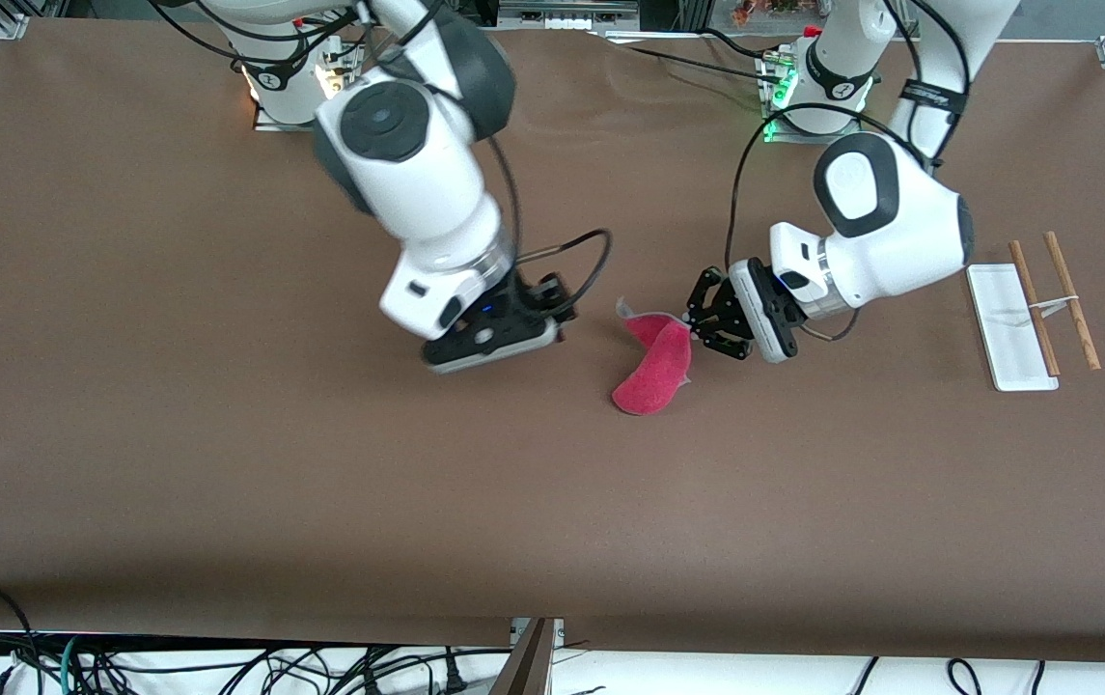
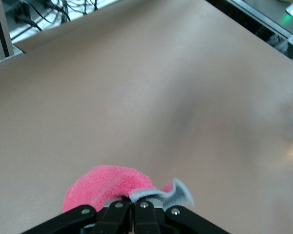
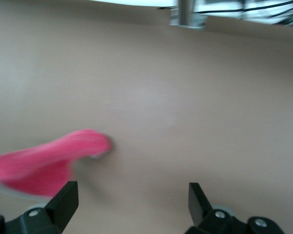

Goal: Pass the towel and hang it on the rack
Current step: 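Carry the towel to the rack with the left gripper while the right gripper withdraws, then drape the towel over the wooden dowels with the left gripper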

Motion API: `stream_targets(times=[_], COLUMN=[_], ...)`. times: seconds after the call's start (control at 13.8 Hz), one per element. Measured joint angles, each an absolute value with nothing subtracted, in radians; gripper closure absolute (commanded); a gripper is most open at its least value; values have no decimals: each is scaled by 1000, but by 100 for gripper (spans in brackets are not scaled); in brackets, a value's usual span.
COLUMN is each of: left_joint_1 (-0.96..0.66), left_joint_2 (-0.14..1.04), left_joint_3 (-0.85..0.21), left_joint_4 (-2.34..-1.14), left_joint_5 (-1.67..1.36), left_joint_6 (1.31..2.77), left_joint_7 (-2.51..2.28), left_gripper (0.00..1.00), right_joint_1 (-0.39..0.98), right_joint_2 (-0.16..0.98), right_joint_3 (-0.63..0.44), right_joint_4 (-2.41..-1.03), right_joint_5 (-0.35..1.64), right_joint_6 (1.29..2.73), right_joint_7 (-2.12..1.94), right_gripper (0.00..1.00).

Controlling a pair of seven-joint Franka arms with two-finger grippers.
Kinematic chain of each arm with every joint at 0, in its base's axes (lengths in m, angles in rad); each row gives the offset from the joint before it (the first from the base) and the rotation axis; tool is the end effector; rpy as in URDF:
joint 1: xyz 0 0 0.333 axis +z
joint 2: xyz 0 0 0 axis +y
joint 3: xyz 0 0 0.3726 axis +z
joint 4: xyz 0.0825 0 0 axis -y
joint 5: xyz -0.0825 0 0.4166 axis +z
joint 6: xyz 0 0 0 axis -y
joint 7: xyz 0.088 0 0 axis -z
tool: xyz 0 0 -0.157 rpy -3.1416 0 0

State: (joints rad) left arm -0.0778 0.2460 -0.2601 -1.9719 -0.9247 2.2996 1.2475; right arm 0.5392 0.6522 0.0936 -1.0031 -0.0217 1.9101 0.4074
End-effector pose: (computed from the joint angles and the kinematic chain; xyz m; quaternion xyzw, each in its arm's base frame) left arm 0.6166 -0.2588 0.3664 0.8228 -0.4271 0.1934 0.3211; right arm 0.6921 0.4729 0.4977 -0.9865 -0.1007 -0.1032 0.0779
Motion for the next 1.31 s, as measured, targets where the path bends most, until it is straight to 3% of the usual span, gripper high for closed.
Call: stream_targets(times=[0.36,0.73,0.94,1.31], left_joint_1=[0,176,306,510], left_joint_2=[243,243,244,270], left_joint_3=[-258,-249,-246,-243], left_joint_4=[-1808,-1646,-1555,-1523], left_joint_5=[-618,-396,-273,-27], left_joint_6=[2009,1644,1488,1437], left_joint_7=[1040,990,989,989], left_gripper=[100,100,100,100], right_joint_1=[520,508,380,173], right_joint_2=[604,573,538,395], right_joint_3=[-54,-184,-177,-105], right_joint_4=[-1000,-999,-1015,-1181], right_joint_5=[-54,-60,-58,-55], right_joint_6=[1873,1771,1739,1717], right_joint_7=[340,110,26,-101], right_gripper=[0,0,0,0])
